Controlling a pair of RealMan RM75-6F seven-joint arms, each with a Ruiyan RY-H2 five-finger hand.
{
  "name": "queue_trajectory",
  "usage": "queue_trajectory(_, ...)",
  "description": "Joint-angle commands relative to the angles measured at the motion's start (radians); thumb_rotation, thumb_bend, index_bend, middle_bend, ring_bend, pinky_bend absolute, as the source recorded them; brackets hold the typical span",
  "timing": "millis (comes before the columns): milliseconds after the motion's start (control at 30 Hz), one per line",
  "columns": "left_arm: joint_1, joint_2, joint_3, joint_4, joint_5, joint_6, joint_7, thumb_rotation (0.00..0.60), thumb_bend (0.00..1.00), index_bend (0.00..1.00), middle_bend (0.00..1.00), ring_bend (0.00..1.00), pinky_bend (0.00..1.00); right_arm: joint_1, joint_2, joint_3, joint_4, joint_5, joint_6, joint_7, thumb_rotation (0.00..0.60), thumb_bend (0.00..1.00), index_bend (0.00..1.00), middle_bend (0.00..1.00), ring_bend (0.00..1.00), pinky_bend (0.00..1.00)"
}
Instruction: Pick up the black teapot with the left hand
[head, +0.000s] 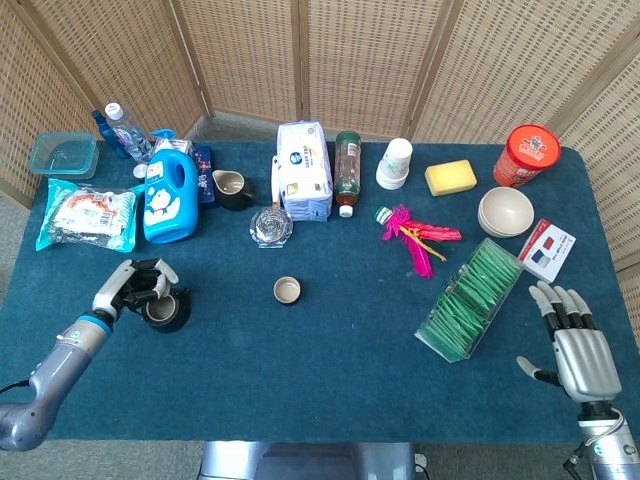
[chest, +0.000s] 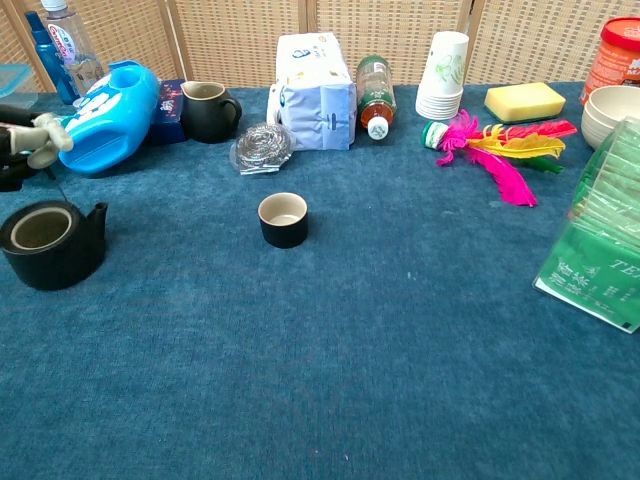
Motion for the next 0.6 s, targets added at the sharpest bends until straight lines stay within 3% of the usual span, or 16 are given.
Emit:
queue_trajectory(33, -0.004, 0.024, -0.030, -0.062, -0.009, 0.041, 0.105, 0.600, 0.62, 0.58, 0.74, 0.79, 0.97, 0.000, 0.000, 0.000, 0.000, 0.000, -0.001, 0.000, 0.600, 0.00, 0.00, 0.00, 0.00, 0.00)
queue_trajectory(300, -0.023, 0.074, -0.050, -0.132, 0.044, 0.078, 0.318, 0.600, 0.62, 0.61, 0.75, 0.79, 0.97, -0.001, 0.001, 0.001, -0.001, 0.001, 0.003, -0.001, 0.600, 0.00, 0.00, 0.00, 0.00, 0.00)
queue_trajectory(600, -0.060, 0.100, -0.054, -0.147, 0.180, 0.083, 0.518, 0.600, 0.60, 0.62, 0.76, 0.79, 0.97, -0.002, -0.001, 0.002, -0.001, 0.003, 0.005, -0.007, 0.600, 0.00, 0.00, 0.00, 0.00, 0.00)
